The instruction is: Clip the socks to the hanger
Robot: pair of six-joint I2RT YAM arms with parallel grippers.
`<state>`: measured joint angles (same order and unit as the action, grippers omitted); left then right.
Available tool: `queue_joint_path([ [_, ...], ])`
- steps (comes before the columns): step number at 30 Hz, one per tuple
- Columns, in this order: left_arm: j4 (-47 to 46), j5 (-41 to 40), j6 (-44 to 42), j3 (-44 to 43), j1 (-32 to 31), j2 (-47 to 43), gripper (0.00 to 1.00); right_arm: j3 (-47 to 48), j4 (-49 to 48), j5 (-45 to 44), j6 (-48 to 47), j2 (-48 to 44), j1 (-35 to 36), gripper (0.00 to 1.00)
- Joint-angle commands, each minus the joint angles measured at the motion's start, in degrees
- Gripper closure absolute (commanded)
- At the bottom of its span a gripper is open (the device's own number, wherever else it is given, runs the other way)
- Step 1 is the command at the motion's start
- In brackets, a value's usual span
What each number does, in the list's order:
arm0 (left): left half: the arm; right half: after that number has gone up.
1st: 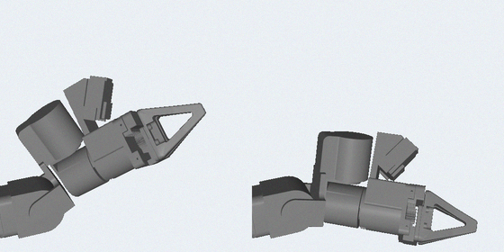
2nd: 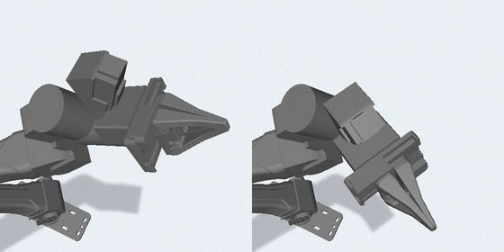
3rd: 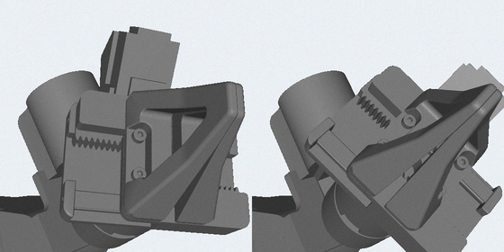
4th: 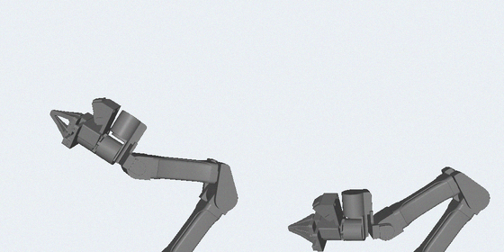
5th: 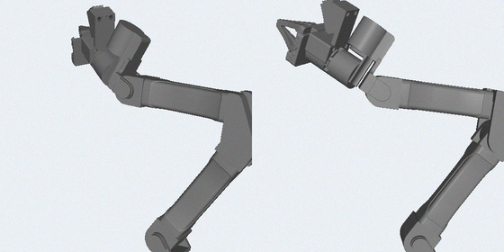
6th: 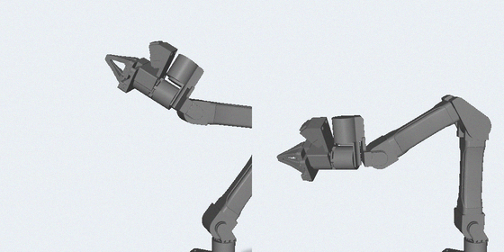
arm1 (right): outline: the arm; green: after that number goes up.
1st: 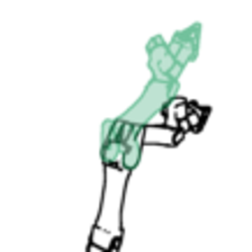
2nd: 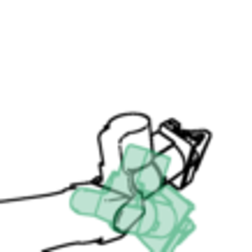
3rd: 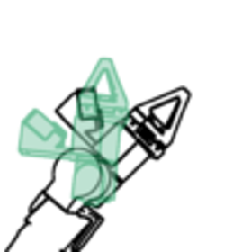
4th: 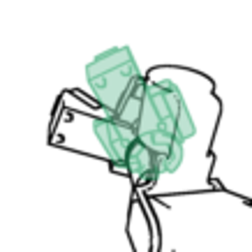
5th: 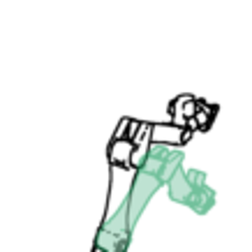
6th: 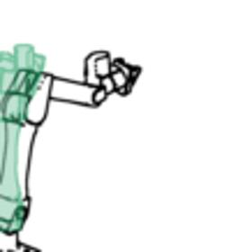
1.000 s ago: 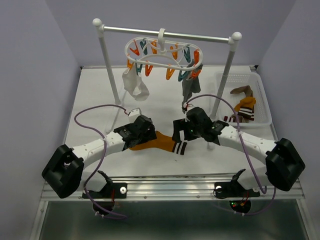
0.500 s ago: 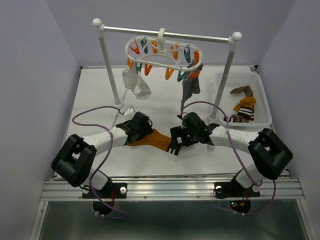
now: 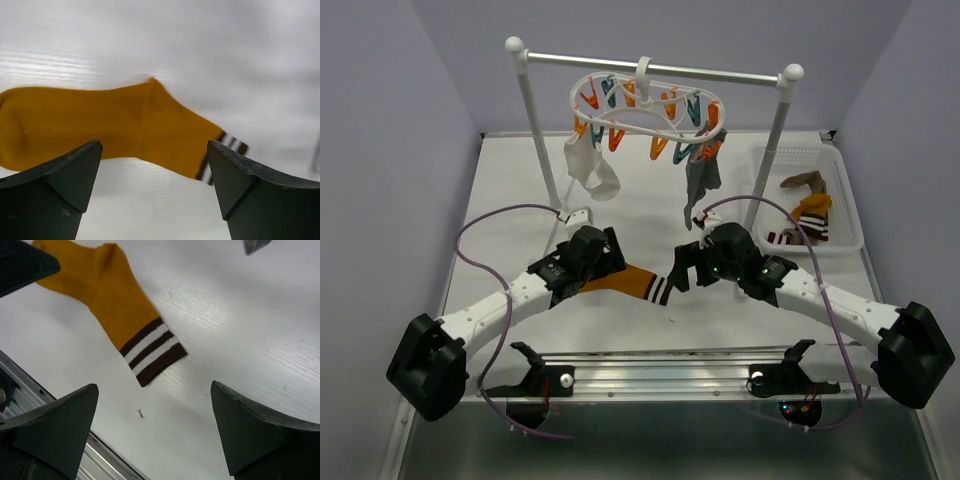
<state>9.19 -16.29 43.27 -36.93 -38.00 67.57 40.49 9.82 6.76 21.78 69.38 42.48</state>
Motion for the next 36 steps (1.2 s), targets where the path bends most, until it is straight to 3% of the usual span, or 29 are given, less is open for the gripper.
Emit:
queue_joint_path([
  [1, -0.6, 3.7, -8.2, -5.6, -2.4, -9.5, 0.01, 2.8, -0.1, -6.4, -2.4, -5.0, 0.5, 0.00],
  [5, 0.2, 4.7, -11.8, -10.2, -2.5, -16.3, 0.01, 7.0, 3.3, -3.4, -5.0, -9.1, 0.5, 0.00],
  [7, 3.2, 0.4, -12.1, -14.7, -2.4, -19.0, 0.01, 10.3, 4.3, 1.7, -7.4, -10.1, 0.5, 0.00],
  [11, 5.7, -8.0, -11.1, -20.0, -2.4, -22.0, 0.01, 15.2, 1.3, 3.8, -11.0, -9.8, 3.2, 0.00],
  [14, 6.9, -17.4, -6.7, -21.2, -2.3, -23.2, 0.01, 18.8, -4.0, 4.4, -12.4, -6.5, 4.6, 0.00],
  [19, 18.7, -31.4, 3.0, -23.6, -2.3, -23.2, 0.01, 27.3, -17.8, 2.0, -11.2, 2.0, 8.0, 0.00],
  [22, 21.3, -34.5, 5.3, -22.6, -1.9, -23.8, 0.01, 30.3, -24.4, -2.5, -10.9, 7.7, 9.7, 0.00],
  [25, 21.5, -33.9, 6.1, -21.3, -0.9, -24.9, 0.01, 36.2, -29.4, -12.9, -11.4, 14.3, 12.8, 0.00],
  [30, 19.7, -30.6, 7.3, -19.8, -0.2, -26.0, 0.01, 45.3, -34.4, -37.6, -9.1, 23.9, 13.5, 0.00],
  [31, 17.8, -28.8, 3.3, -19.2, -0.2, -26.6, 0.01, 46.0, -36.4, -42.5, -10.0, 26.0, 13.5, 0.00],
  [36, 15.6, -24.0, 0.2, -18.7, -0.1, -26.4, 0.01, 47.0, -40.3, -46.7, -11.4, 28.0, 13.5, 0.00],
])
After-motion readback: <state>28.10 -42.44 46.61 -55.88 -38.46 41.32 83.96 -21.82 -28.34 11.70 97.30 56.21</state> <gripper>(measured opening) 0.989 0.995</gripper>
